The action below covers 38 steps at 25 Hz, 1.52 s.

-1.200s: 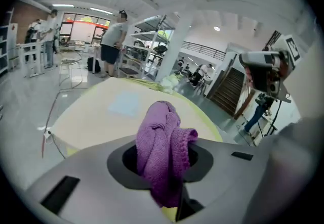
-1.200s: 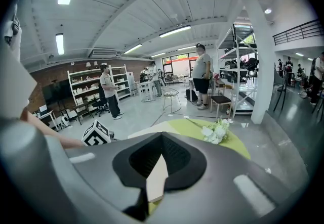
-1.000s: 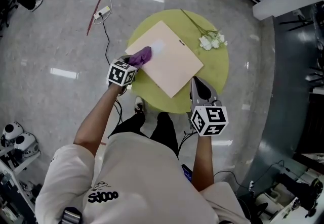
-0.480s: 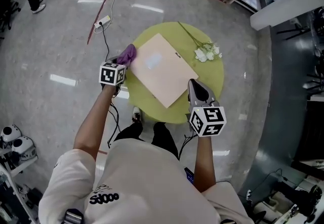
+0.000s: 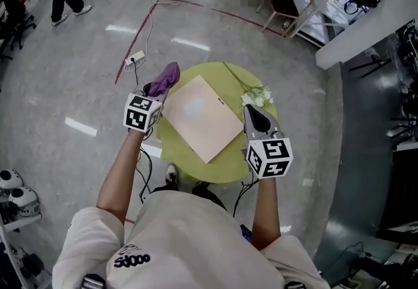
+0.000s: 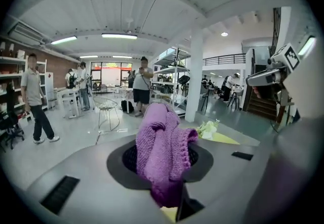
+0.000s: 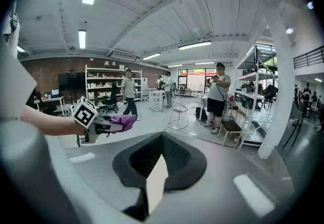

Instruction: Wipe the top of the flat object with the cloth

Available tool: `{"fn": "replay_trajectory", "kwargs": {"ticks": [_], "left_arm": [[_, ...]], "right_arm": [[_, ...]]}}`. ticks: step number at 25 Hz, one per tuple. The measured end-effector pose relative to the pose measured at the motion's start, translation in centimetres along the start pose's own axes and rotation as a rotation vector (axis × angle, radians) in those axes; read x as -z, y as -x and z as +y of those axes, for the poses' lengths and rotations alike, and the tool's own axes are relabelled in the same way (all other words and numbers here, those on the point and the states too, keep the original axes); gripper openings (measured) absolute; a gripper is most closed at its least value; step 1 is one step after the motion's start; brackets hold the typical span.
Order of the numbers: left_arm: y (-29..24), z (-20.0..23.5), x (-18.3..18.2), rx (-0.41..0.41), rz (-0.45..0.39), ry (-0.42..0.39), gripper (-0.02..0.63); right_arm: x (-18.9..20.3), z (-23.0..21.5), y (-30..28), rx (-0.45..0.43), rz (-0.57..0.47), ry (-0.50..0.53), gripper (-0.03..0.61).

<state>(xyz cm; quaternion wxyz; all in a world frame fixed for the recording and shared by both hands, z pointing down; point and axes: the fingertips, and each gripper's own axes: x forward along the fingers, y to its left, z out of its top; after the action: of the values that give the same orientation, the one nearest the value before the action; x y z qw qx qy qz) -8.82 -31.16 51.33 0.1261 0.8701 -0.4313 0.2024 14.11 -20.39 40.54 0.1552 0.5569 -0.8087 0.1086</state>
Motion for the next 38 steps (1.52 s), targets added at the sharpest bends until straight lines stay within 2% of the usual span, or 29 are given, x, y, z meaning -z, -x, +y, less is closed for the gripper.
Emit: {"fn": "replay_trajectory", "kwargs": {"ticks": [9,19,27,38], "left_arm": [[4.2,-2.6,-10.6,0.003,-0.188,-0.124,0.092],[8.2,-6.1,-17.6,0.018,-0.326,-0.222,0.092],[9.5,-7.1,-19.9,0.005,-0.382,-0.234,0.092],[9.9,-8.2,-20.5,0.008,-0.402,-0.234,0.092]], "right_arm": [[-8.3,-1.1,0.5,0.014,-0.147,0.138,0.009],[-14.5,-0.8,1.8,0.003,-0.262,0.241,0.009],[-15.5,-0.8,2.1,-0.021,-0.29,0.251,0.009],[-15.4,-0.9,2.3,-0.031,-0.29,0.262,0.009]]}}
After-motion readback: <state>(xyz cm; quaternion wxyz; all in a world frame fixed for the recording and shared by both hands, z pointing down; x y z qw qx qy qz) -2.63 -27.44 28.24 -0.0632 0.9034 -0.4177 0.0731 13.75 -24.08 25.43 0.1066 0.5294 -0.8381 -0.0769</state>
